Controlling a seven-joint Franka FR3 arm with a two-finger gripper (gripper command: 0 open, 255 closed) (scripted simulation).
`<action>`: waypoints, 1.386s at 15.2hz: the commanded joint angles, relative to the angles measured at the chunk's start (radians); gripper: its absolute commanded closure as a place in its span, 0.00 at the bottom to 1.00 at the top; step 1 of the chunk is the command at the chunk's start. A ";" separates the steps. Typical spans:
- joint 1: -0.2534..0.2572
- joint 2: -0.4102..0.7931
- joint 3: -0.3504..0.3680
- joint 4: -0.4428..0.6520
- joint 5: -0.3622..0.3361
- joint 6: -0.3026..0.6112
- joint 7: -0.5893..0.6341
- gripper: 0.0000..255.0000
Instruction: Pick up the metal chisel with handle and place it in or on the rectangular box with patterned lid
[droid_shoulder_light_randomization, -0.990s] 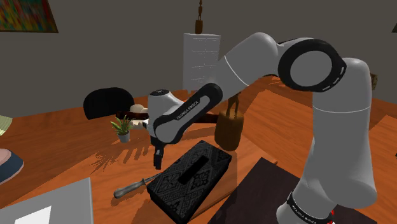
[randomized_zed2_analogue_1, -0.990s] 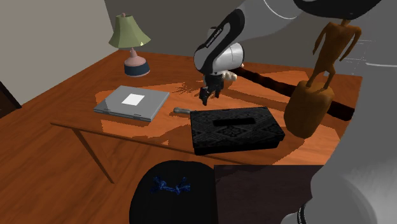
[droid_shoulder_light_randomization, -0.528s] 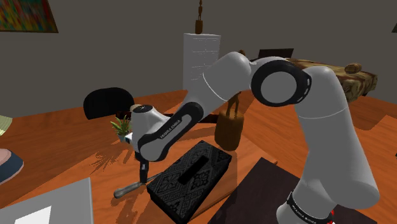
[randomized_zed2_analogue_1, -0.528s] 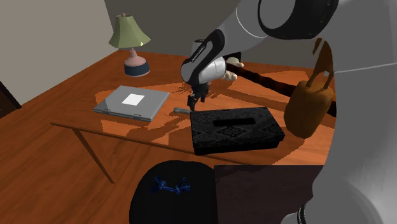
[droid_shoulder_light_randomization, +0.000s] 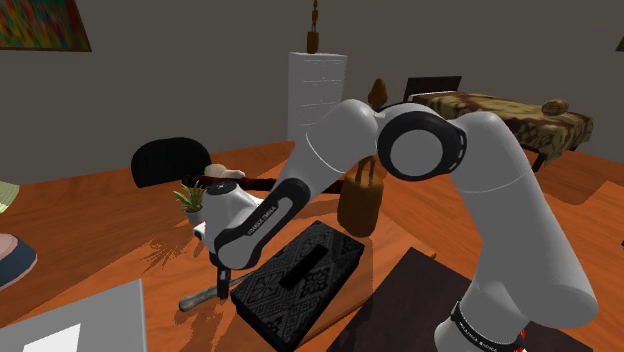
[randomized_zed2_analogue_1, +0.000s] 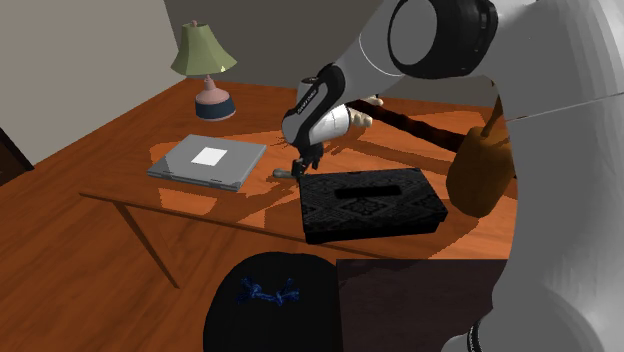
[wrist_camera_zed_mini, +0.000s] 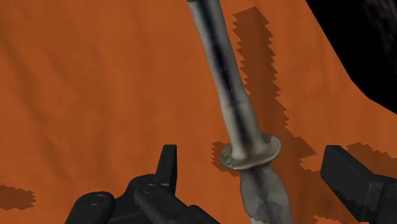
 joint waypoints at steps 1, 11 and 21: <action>0.002 0.009 -0.001 0.004 -0.001 0.005 0.002 0.00; 0.002 0.009 -0.001 0.004 -0.001 0.005 0.002 1.00; -0.002 -0.034 0.004 -0.006 0.004 -0.028 0.000 1.00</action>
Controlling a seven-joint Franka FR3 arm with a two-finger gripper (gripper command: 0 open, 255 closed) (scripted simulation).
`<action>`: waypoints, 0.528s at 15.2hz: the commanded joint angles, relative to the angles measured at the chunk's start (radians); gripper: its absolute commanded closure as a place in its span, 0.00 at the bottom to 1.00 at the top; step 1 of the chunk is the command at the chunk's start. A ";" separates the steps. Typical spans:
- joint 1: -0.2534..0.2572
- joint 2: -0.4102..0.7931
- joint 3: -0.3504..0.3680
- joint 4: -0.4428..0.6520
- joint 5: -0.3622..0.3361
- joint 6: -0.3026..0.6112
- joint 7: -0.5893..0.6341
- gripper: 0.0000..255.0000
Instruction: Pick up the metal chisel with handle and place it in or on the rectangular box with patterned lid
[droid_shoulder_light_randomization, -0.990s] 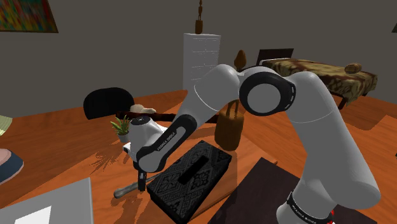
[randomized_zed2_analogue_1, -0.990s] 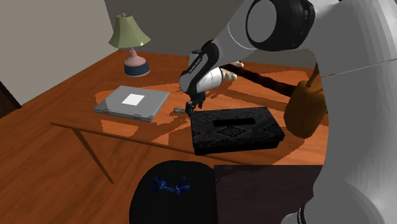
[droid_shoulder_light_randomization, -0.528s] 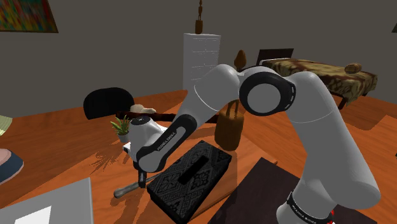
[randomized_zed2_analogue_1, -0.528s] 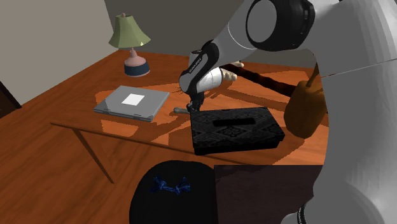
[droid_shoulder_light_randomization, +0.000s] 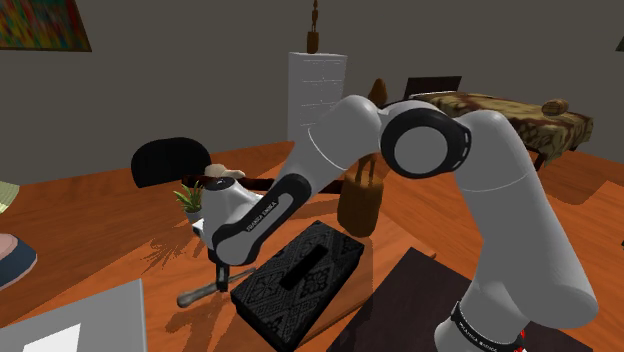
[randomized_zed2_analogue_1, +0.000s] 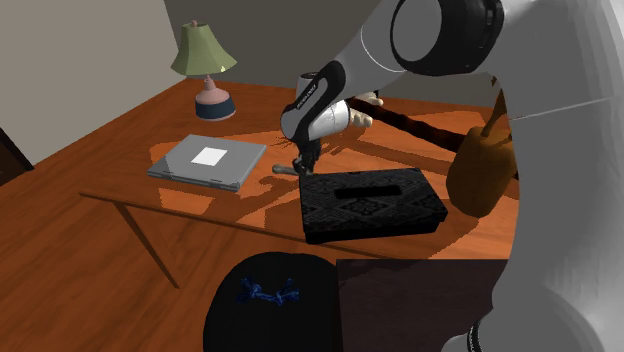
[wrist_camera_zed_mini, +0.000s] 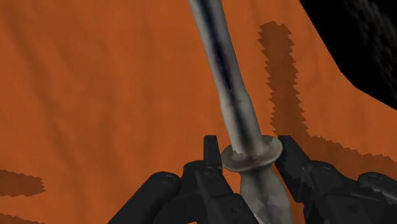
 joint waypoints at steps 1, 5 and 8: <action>-0.003 -0.024 0.003 -0.011 0.003 -0.013 -0.002 1.00; -0.007 -0.064 0.008 -0.016 0.008 -0.049 -0.004 1.00; -0.009 -0.094 0.011 -0.018 0.012 -0.076 -0.006 1.00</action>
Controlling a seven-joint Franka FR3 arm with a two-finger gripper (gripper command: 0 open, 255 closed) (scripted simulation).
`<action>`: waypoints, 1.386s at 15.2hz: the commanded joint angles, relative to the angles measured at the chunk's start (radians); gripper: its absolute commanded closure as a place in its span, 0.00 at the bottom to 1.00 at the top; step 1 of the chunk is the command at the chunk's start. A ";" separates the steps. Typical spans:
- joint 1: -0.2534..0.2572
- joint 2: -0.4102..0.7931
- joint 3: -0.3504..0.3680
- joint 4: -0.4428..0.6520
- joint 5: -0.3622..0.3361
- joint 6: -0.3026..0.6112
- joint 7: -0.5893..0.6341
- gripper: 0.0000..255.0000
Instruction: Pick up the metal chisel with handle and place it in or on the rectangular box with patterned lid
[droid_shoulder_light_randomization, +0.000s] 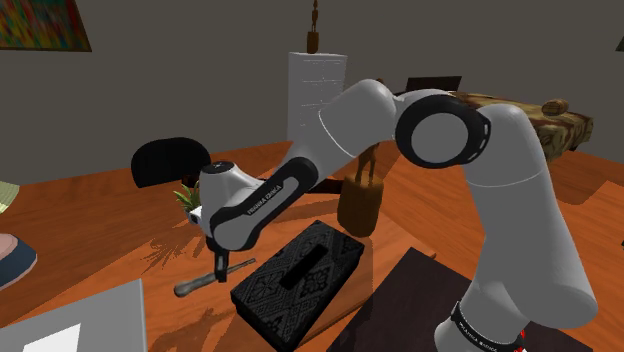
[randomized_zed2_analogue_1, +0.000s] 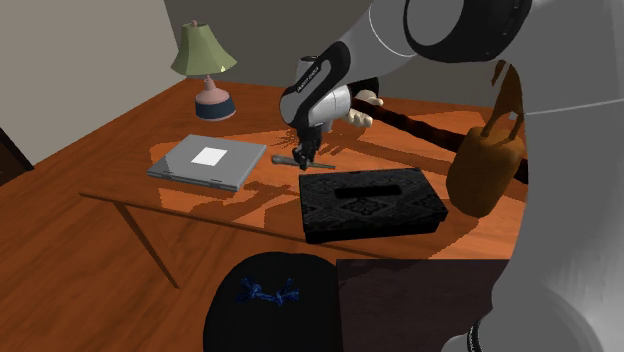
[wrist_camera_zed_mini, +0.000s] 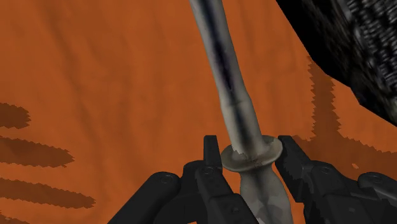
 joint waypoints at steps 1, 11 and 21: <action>-0.001 -0.020 0.003 -0.002 0.003 -0.018 0.000 1.00; -0.008 -0.108 0.013 0.009 0.017 -0.116 -0.006 1.00; -0.014 -0.178 0.020 0.039 0.029 -0.217 -0.011 1.00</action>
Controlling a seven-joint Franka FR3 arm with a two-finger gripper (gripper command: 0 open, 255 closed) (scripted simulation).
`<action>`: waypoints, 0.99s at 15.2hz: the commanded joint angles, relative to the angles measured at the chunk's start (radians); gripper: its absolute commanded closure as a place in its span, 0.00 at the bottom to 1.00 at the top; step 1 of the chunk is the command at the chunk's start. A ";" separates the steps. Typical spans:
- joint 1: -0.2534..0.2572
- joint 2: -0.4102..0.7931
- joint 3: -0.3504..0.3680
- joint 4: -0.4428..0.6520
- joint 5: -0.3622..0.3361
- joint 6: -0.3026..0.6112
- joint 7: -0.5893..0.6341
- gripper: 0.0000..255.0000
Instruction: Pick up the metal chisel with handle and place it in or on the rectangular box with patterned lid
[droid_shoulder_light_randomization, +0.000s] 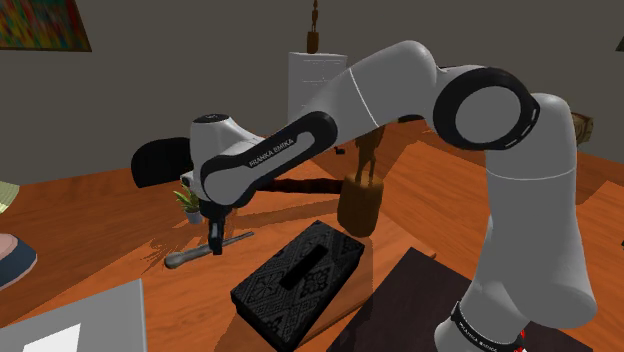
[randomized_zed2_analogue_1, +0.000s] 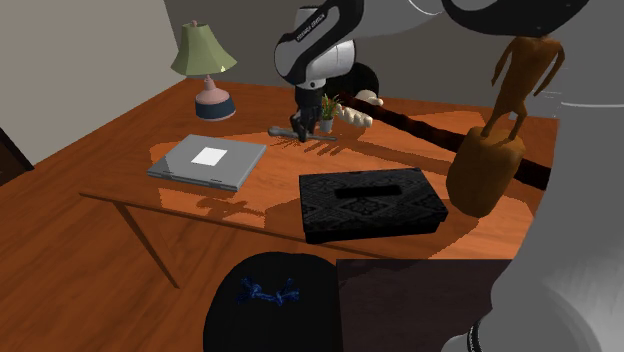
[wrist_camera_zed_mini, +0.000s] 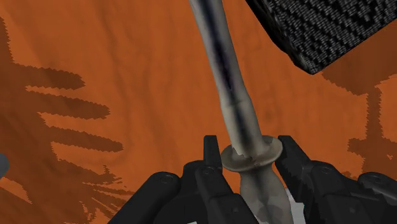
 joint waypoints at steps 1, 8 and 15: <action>-0.011 -0.041 0.001 -0.052 0.008 0.010 -0.012 1.00; -0.077 -0.277 -0.007 -0.384 0.064 0.107 -0.112 1.00; -0.125 -0.504 -0.044 -0.660 0.119 0.153 -0.237 1.00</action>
